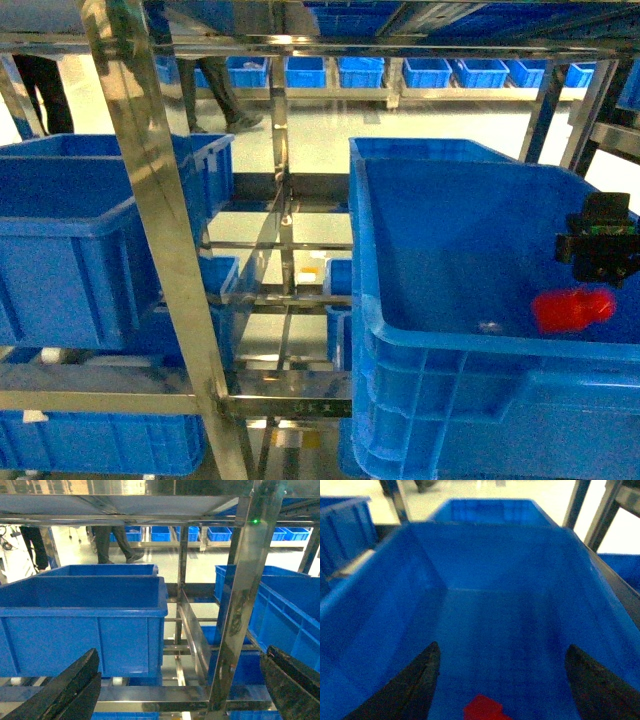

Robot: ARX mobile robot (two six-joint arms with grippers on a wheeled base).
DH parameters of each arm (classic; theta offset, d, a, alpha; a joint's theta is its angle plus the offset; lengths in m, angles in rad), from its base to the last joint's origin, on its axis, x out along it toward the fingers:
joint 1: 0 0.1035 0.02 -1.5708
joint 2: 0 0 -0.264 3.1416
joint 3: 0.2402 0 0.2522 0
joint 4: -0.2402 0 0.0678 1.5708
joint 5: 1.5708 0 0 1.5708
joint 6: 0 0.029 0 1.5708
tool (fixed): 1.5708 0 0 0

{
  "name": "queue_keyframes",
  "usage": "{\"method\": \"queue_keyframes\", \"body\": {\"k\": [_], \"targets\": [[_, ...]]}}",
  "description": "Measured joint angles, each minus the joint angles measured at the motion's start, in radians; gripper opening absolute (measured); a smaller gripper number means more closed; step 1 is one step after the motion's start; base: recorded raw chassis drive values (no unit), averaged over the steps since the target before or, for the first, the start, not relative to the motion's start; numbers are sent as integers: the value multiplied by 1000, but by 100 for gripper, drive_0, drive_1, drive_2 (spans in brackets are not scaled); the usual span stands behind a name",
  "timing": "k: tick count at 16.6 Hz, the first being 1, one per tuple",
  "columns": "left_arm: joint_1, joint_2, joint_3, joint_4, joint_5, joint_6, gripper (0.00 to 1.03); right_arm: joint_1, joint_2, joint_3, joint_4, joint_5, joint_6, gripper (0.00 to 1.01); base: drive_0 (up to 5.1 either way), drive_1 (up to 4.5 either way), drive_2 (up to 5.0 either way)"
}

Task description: Pick red block from blue box to shelf

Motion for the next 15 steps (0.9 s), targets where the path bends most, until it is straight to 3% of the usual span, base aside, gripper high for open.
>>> {"method": "queue_keyframes", "body": {"k": [2,3,4,5,8,11,13,14,15], "targets": [[0,0,0,0,0,0,98,57,-192,-130,69,27,14,93,0,0,0],[0,0,0,0,0,0,98,82,-324,-234,70,34,37,100,0,0,0],[0,0,0,0,-1,0,98,95,-395,-362,210,75,26,90,0,0,0],[0,0,0,2,-1,0,98,71,-427,-424,277,90,-7,79,0,0,0],[0,0,0,1,0,0,98,11,-604,-509,198,39,-49,41,0,0,0],[0,0,0,1,0,0,98,-35,-771,-563,81,3,-57,5,0,0,0],[0,0,0,1,0,0,98,-60,-874,-583,6,-32,-61,2,0,0,0],[0,0,0,1,0,0,98,-118,-925,-591,-37,-93,-61,2,0,0,0],[0,0,0,1,-1,0,98,-140,-965,-598,-70,-92,-61,2,0,0,0]]}}
